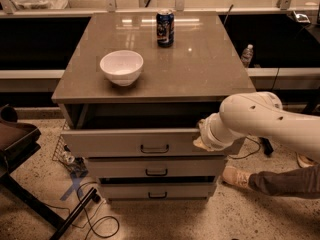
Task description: Open top drawer
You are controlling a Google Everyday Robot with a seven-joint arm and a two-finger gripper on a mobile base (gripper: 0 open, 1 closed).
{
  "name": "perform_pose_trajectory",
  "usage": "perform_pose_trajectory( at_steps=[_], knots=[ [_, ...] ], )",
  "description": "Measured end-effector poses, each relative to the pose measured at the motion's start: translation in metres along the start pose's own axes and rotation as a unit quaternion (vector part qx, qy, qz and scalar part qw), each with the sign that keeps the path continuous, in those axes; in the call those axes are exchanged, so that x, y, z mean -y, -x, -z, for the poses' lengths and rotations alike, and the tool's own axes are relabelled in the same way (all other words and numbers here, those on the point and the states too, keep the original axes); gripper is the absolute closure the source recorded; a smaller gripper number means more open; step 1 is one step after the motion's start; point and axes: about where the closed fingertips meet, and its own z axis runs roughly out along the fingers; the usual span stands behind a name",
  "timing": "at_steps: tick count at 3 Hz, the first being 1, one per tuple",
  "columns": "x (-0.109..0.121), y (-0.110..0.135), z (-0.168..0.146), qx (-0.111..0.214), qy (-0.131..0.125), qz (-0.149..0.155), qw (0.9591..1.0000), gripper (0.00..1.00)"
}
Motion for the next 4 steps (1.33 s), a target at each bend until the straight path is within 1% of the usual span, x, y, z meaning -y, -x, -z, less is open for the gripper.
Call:
perform_pose_trajectory(
  at_steps=[1, 4],
  knots=[
    [-0.0102, -0.0028, 0.0086, -0.002, 0.002, 0.001, 1.0, 1.0],
    [-0.0111, -0.0021, 0.0126, -0.002, 0.003, 0.002, 1.0, 1.0]
  ],
)
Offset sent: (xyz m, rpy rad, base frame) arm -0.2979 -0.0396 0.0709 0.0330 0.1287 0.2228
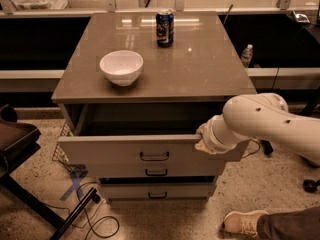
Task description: Open top drawer
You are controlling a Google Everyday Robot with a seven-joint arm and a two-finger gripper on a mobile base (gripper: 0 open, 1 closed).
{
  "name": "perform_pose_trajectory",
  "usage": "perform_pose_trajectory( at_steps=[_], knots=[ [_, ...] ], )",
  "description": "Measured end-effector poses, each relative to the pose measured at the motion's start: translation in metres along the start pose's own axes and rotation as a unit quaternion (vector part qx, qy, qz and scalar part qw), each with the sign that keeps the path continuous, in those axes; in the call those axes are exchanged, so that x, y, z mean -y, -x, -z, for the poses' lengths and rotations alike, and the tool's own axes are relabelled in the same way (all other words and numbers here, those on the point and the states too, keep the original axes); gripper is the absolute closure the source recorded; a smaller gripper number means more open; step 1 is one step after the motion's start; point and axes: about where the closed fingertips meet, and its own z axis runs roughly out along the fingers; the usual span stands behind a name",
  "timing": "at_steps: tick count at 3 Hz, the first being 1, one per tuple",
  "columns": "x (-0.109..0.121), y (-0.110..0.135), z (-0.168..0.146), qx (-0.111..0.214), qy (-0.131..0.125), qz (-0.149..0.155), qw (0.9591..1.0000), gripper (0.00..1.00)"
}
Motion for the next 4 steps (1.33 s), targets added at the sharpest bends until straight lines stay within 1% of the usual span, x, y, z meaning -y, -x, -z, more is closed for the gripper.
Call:
perform_pose_trajectory(
  at_steps=[3, 4],
  knots=[
    [-0.0001, 0.0, 0.0002, 0.0, 0.0, 0.0, 1.0, 1.0],
    [-0.0002, 0.0, 0.0003, 0.0, 0.0, 0.0, 1.0, 0.84]
  ],
)
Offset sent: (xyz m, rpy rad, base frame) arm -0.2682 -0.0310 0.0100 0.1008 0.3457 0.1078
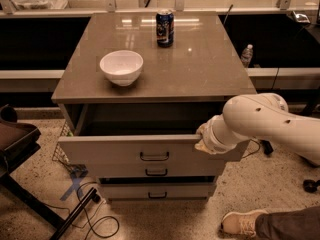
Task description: Open top drawer
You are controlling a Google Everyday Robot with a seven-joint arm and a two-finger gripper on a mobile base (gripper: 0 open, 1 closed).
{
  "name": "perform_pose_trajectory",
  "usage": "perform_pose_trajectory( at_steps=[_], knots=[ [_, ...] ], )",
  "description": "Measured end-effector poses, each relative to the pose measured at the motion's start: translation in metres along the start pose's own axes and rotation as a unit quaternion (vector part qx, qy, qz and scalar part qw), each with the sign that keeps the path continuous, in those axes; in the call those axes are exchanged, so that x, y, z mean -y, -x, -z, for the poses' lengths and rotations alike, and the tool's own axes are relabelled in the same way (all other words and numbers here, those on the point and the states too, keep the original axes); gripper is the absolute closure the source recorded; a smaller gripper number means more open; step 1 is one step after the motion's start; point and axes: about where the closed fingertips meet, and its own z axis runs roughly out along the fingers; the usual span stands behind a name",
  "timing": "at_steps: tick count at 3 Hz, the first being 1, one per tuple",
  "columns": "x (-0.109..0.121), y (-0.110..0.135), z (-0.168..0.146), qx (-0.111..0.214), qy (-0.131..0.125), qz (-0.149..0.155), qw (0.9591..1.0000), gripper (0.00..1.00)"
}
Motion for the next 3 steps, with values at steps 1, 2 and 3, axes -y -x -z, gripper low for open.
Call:
perform_pose_trajectory(
  at_steps=[1, 2, 3],
  knots=[
    [0.0, 0.0, 0.0, 0.0, 0.0, 0.0, 1.0, 0.6],
    [0.0, 0.0001, 0.0001, 0.0, 0.0, 0.0, 1.0, 0.37],
    [0.0, 0.0001, 0.0001, 0.0, 0.0, 0.0, 1.0, 0.13]
  ],
)
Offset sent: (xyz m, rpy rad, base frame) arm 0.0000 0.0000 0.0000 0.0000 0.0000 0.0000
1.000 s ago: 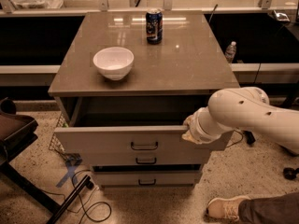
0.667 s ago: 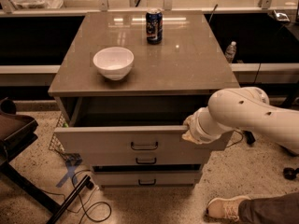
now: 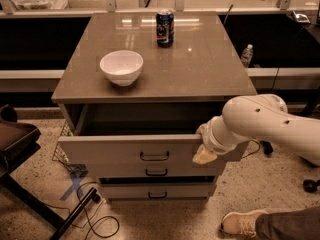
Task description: Open top drawer
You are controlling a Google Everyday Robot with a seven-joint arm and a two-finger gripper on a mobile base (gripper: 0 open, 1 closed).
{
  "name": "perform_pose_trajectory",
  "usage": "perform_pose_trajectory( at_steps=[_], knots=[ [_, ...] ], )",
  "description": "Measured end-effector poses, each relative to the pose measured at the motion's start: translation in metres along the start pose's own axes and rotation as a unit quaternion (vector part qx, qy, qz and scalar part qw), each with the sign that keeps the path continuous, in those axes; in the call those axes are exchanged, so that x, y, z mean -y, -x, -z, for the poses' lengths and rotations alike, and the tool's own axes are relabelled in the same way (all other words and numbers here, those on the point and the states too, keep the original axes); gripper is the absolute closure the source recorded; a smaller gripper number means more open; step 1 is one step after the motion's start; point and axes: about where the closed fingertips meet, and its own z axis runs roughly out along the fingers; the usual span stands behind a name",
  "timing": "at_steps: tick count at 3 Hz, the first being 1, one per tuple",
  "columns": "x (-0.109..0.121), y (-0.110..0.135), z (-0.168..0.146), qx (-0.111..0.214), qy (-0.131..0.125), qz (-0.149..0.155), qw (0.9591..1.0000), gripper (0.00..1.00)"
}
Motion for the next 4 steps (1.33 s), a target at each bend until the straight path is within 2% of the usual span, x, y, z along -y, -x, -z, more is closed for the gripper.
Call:
perform_pose_trajectory(
  at_steps=[1, 2, 3, 4],
  knots=[
    [-0.0002, 0.0006, 0.0008, 0.0, 0.0, 0.001, 1.0, 0.0],
    [-0.0002, 0.0006, 0.0008, 0.0, -0.001, 0.001, 1.0, 0.0],
    [-0.0004, 0.0013, 0.0016, 0.0, -0.001, 0.002, 1.0, 0.17],
    [-0.0005, 0.0017, 0.0023, 0.0, -0.001, 0.002, 1.0, 0.41]
  ],
)
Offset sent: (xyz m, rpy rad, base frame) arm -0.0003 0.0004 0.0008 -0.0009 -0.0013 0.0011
